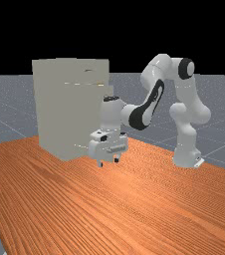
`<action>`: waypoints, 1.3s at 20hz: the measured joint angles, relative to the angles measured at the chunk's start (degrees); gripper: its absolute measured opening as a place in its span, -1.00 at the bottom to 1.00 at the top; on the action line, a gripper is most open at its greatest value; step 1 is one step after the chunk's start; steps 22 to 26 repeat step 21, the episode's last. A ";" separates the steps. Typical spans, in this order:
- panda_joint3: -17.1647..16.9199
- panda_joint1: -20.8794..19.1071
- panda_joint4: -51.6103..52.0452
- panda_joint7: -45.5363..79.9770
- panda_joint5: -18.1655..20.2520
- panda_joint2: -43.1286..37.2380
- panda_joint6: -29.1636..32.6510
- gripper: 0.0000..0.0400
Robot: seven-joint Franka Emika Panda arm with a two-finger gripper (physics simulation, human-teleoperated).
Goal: Close the cabinet door
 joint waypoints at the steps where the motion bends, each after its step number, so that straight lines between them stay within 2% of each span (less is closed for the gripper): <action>1: -0.59 0.21 -0.29 0.45 -0.97 -0.05 -0.70 0.25; 2: -1.34 0.27 -0.70 1.85 -1.54 -0.13 -1.46 0.54; 3: -1.86 0.16 -0.92 2.67 -1.85 -0.21 -1.94 0.72; 5: -2.37 -0.02 -1.10 3.45 -2.15 -0.33 -2.43 0.90; 6: -4.63 0.02 -7.03 10.68 -3.69 -6.61 -7.20 0.16; 7: -6.58 -0.17 -9.37 18.43 -4.49 -12.30 -11.92 -0.29; 8: -7.95 -0.01 -10.05 26.83 -4.84 -15.59 -15.44 -0.57; 10: -10.22 0.46 -9.96 43.46 -4.53 -18.05 -20.10 -0.84; 13: -13.19 2.10 -8.47 67.39 -2.24 -18.25 -24.12 -0.96; 15: -15.87 2.15 -7.74 74.80 -1.12 -18.15 -25.38 -0.99; 21: -26.60 -1.47 -6.59 71.67 -0.85 -17.76 -26.04 -1.00; 26: -26.60 -1.47 -6.59 71.67 -0.85 -17.76 -26.04 -1.00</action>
